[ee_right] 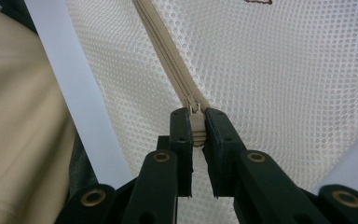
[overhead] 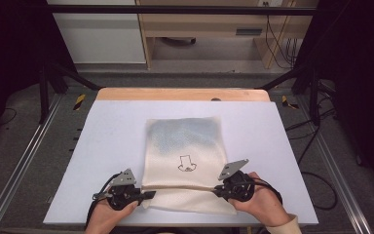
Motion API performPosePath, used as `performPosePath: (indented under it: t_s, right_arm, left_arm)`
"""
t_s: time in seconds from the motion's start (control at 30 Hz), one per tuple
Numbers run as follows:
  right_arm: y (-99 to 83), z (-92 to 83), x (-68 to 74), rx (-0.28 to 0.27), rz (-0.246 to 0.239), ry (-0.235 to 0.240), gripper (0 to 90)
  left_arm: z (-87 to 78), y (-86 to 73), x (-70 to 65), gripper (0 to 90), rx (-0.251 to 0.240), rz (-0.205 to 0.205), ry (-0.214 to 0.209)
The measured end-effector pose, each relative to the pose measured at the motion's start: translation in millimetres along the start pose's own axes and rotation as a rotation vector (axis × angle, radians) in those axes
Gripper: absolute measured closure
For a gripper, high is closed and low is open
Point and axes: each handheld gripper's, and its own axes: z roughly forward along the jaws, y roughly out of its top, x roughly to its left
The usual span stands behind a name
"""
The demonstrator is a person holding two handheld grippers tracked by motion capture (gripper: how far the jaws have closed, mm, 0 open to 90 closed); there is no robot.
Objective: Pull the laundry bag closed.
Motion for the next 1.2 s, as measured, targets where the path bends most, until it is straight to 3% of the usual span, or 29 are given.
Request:
performPosePath:
  t_s: [1.2]
  right_arm:
    - [-14.5,-6.1,-8.5,0.016,0.034,-0.028,82.3]
  left_arm:
    - [-4.1,1.8,1.3,84.5,-0.018,-0.001,0.01]
